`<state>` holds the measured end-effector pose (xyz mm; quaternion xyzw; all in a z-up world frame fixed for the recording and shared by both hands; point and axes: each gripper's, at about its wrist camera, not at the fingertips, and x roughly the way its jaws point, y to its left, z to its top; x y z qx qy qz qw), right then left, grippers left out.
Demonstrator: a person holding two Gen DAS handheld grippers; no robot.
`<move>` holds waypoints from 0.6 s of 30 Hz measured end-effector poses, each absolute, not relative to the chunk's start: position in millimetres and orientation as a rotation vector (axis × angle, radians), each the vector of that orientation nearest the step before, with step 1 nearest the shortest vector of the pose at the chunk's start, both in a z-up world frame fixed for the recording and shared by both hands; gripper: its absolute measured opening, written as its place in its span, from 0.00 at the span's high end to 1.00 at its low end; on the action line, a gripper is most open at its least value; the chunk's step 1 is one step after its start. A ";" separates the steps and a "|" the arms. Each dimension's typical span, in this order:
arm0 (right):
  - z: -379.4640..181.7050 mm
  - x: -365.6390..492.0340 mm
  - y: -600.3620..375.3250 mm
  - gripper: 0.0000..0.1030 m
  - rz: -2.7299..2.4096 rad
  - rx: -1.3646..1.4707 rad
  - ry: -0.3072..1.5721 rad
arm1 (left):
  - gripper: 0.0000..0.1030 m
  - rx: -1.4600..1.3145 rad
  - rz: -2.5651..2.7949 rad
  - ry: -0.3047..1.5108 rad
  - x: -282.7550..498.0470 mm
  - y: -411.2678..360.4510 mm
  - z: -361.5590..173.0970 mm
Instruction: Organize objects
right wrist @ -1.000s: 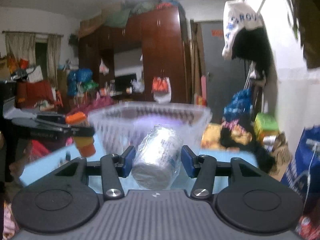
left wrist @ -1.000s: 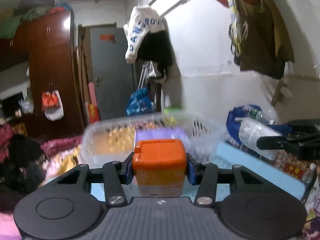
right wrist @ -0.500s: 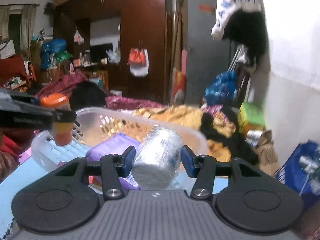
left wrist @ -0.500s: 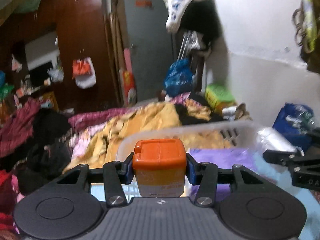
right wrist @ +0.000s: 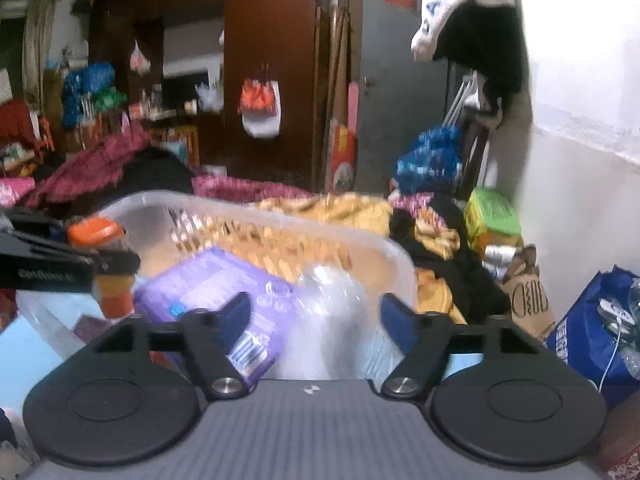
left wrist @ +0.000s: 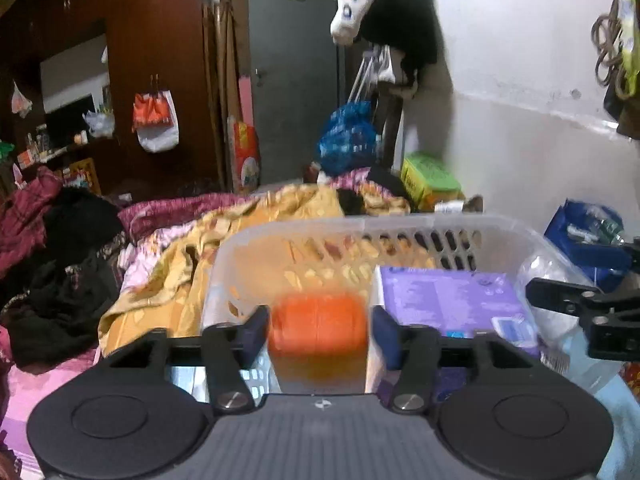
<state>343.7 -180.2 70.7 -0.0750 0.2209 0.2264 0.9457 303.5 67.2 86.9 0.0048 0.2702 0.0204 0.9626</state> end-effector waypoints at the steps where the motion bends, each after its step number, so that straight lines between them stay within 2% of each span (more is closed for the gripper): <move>1: 74.5 340.1 -184.4 0.13 0.463 -0.136 0.426 | 0.20 0.014 0.041 0.518 294.5 66.1 89.8; 5: 83.5 311.3 -209.8 0.00 0.523 -0.051 0.359 | 0.18 0.062 0.026 0.428 247.6 58.7 100.0; 8: 73.4 273.1 -230.6 0.00 0.588 0.017 0.315 | 0.18 0.086 0.019 0.388 200.4 58.8 94.7; 13: 25.6 207.4 -238.8 0.00 0.672 0.074 0.293 | 0.18 0.094 0.039 0.332 125.4 68.0 60.3; 18: 4.0 174.1 -210.2 0.00 0.833 0.057 0.312 | 0.18 0.041 0.019 0.325 92.8 87.9 28.7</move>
